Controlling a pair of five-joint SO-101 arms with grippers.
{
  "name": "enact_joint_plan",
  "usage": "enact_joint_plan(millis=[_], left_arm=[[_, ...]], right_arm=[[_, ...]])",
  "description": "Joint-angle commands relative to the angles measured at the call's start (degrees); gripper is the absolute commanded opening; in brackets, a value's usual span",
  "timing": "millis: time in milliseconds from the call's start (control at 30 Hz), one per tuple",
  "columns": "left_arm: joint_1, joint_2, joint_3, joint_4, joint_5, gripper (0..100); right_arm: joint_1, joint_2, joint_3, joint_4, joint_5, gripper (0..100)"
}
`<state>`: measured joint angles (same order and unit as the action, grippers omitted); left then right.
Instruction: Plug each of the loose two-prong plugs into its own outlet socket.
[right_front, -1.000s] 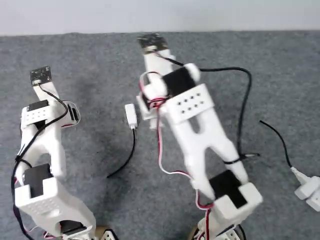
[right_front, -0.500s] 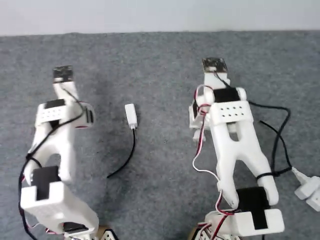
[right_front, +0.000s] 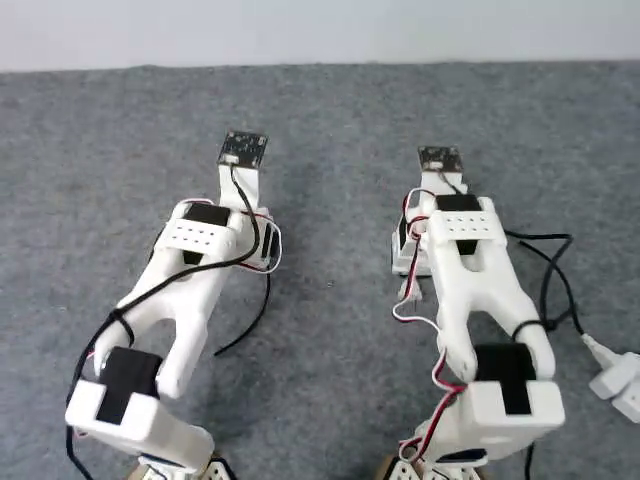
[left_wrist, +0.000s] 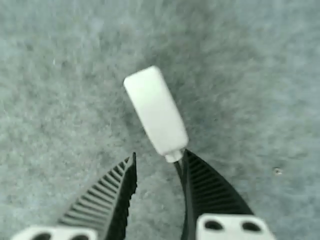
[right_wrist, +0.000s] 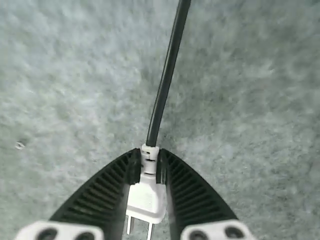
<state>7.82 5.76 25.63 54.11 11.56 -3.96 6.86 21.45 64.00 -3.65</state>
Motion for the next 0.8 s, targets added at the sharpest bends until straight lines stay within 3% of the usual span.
enact_joint_plan(millis=[0, 100, 200, 767], left_arm=[[-2.7, -0.3, -2.1, -0.4, 0.4, 15], [-5.5, -0.8, -1.6, -1.4, 0.4, 15], [-7.0, -1.1, -1.6, -1.5, 0.4, 15], [-7.6, -1.0, -1.6, -1.5, 0.2, 15]], right_arm=[[0.7, 2.2, -6.1, -0.7, 0.9, 6.1], [0.7, 4.3, -7.5, -0.6, 0.9, 10.4], [0.7, 5.1, -9.1, 1.5, 0.8, 7.5], [0.4, 5.1, -8.0, 4.2, -4.0, 5.8]])
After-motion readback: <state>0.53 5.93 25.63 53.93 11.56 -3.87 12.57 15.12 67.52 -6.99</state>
